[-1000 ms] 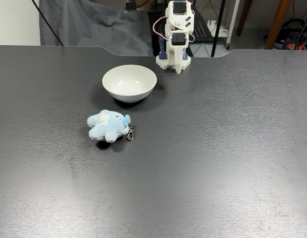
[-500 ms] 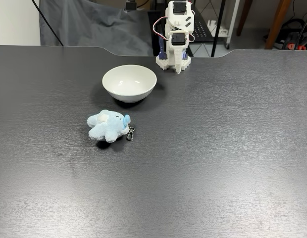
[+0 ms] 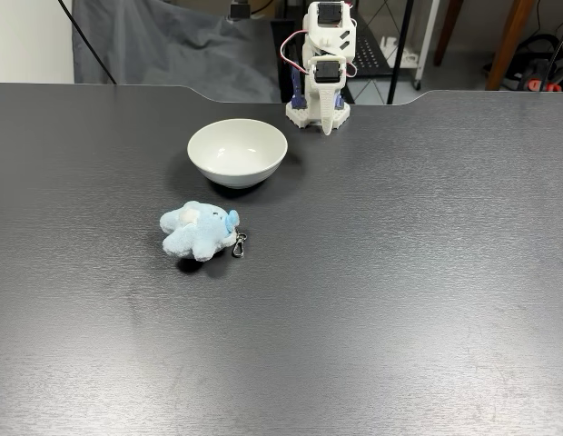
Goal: Grasp a skyblue doll and put it in the white bowl.
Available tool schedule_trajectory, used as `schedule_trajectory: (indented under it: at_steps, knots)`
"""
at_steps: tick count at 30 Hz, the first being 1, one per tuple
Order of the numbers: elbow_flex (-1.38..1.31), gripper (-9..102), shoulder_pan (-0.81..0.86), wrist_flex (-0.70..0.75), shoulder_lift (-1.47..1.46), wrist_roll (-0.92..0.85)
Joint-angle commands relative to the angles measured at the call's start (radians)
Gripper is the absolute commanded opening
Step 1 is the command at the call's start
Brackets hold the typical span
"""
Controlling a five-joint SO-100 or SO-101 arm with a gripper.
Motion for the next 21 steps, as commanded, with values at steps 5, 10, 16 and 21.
schedule_trajectory:
  at_steps: [5,10,16,21]
  knots:
    - [-0.009,0,0.006,-0.023,0.002,0.008]
    - [-0.009,0,0.006,-0.023,0.002,0.008]
    - [-0.009,0,0.000,-0.023,0.002,0.008]
    - [-0.015,0,-0.006,-0.025,0.002,0.008]
